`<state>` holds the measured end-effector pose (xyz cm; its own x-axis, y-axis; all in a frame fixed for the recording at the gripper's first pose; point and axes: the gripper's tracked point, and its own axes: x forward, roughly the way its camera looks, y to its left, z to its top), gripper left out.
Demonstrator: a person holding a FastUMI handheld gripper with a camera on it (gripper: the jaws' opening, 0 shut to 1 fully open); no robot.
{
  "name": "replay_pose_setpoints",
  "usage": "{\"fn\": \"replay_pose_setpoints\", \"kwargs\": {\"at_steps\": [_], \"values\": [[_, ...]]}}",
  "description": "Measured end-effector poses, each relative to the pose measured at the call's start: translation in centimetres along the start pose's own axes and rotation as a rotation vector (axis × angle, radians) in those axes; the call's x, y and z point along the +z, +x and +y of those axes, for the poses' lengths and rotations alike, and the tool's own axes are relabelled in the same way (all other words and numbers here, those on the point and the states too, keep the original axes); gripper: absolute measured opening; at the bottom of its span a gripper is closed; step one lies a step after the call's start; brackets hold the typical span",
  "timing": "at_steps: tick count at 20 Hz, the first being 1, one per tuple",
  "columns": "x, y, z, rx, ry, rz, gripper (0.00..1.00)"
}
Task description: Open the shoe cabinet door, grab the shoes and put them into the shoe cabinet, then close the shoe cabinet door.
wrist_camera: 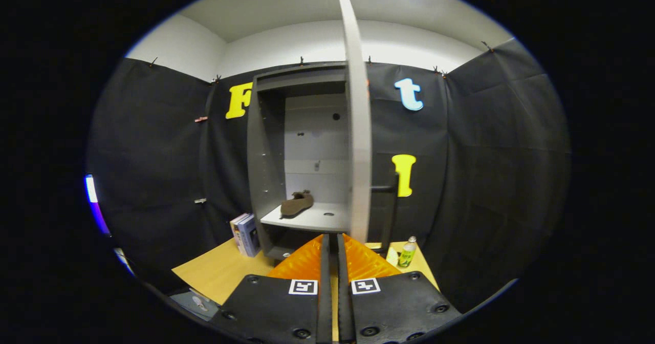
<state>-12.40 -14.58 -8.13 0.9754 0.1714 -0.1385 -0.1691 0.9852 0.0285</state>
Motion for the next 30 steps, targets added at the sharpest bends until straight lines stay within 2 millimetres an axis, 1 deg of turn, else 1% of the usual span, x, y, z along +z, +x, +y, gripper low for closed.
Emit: {"fn": "replay_pose_setpoints", "kwargs": {"at_steps": [2,4,6,7,8,9,13,14,16,19,21,23,26,29,30], "values": [[-2.2,1.0,2.9,0.067,0.022,0.045,0.09],[-4.3,2.3,5.1,0.105,0.044,0.088,0.10],[-7.1,3.7,7.1,0.125,0.048,0.141,0.09],[-8.7,4.5,8.1,0.130,0.046,0.174,0.12],[-10.4,5.3,8.9,0.126,0.044,0.212,0.21],[-12.2,6.3,9.9,0.124,0.049,0.249,0.20],[-20.9,9.2,12.3,0.086,0.048,0.433,0.21],[-22.8,9.9,12.7,0.072,0.059,0.475,0.30],[-26.4,11.1,12.9,0.029,0.082,0.549,0.30],[-31.2,12.7,13.3,-0.025,0.109,0.615,0.30],[-34.2,13.4,13.6,-0.046,0.105,0.664,0.30],[-36.8,14.0,13.1,-0.078,0.088,0.697,0.30],[-40.4,14.7,12.2,-0.132,0.119,0.749,0.30],[-44.1,15.1,12.2,-0.139,0.126,0.819,0.30],[-45.0,15.2,12.1,-0.141,0.113,0.838,0.30]]}}
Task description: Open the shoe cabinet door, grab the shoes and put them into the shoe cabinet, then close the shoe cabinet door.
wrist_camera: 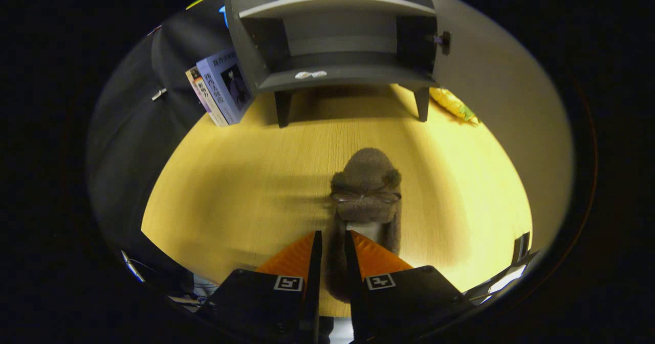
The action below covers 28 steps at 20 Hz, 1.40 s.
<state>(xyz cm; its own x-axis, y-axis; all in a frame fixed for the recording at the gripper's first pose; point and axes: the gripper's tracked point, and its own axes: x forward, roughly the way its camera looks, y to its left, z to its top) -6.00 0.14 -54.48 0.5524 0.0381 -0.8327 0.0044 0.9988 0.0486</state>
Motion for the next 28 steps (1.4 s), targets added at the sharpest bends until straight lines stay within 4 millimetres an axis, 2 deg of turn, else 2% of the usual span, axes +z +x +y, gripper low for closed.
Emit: {"fn": "replay_pose_setpoints", "kwargs": {"at_steps": [4,6,12,16,20,21,22,27,28], "values": [[-0.4,2.2,-0.4,-0.013,0.007,0.016,0.30],[0.0,2.8,-0.6,-0.011,0.007,0.009,0.31],[2.3,6.4,-1.2,-0.017,0.038,-0.019,0.34],[4.3,7.9,-1.8,-0.033,0.031,-0.077,0.34],[5.3,8.7,-2.1,-0.050,0.006,-0.127,0.29],[5.4,7.9,-2.3,-0.074,0.000,-0.134,0.29],[5.1,9.4,-2.3,-0.068,0.005,-0.124,0.25],[5.1,8.6,-2.1,-0.061,0.005,-0.095,0.05],[4.9,8.3,-2.1,-0.059,0.001,-0.079,0.05]]}}
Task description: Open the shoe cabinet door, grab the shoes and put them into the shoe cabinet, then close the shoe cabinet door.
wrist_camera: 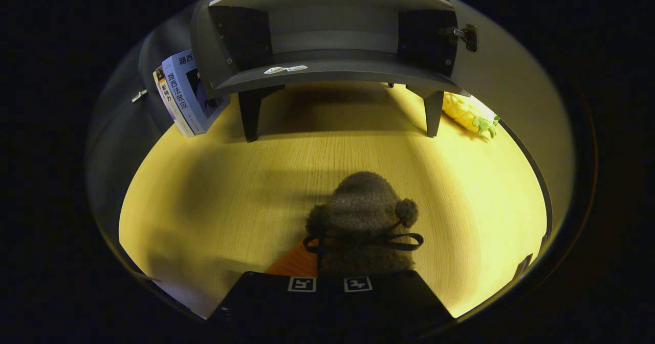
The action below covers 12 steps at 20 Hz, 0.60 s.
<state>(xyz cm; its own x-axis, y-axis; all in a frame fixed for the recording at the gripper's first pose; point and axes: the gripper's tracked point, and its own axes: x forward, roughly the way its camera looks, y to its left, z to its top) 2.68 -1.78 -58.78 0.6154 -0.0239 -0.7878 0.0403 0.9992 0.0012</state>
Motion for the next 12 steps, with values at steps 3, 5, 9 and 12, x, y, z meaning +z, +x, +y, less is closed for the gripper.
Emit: {"fn": "replay_pose_setpoints", "kwargs": {"at_steps": [3,5,9,12], "values": [[1.8,-2.4,0.3,0.009,-0.004,-0.029,0.05],[3.6,-5.1,0.1,0.007,-0.013,-0.066,0.05],[7.8,-10.7,-1.0,0.033,-0.028,-0.141,0.05],[11.4,-15.5,-1.8,0.052,-0.061,-0.218,0.05]]}}
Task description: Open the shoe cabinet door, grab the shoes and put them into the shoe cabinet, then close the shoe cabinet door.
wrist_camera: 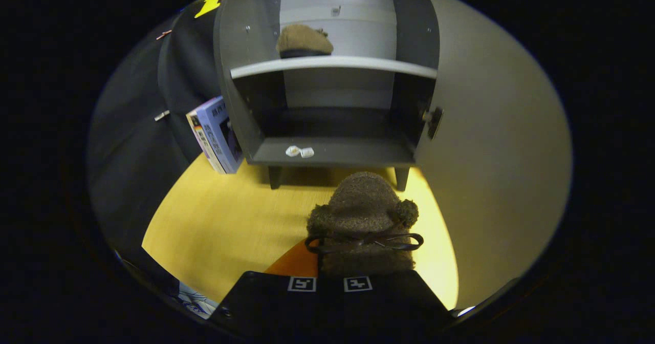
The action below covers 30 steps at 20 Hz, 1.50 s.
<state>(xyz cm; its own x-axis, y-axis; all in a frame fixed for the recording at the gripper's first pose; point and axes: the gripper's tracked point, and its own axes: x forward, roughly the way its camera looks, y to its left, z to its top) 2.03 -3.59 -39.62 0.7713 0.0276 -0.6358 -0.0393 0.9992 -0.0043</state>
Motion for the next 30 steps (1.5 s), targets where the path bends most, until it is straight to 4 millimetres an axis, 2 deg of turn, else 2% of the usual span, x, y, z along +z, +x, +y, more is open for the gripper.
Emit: {"fn": "replay_pose_setpoints", "kwargs": {"at_steps": [3,6,8,13,17,23,26,30], "values": [[4.7,-4.4,-0.7,0.032,-0.006,-0.089,0.05],[9.0,-6.6,-1.5,0.024,-0.020,-0.149,0.05],[12.1,-7.1,-1.4,0.022,-0.012,-0.183,0.05],[20.9,-6.0,-1.5,-0.013,0.014,-0.255,0.05],[25.9,-3.8,-1.2,-0.039,0.041,-0.255,0.05],[30.9,0.7,-1.4,-0.087,0.033,-0.207,0.05],[33.9,4.3,-2.2,-0.105,0.061,-0.177,0.05],[36.1,10.5,-3.2,-0.120,0.066,-0.129,0.05]]}}
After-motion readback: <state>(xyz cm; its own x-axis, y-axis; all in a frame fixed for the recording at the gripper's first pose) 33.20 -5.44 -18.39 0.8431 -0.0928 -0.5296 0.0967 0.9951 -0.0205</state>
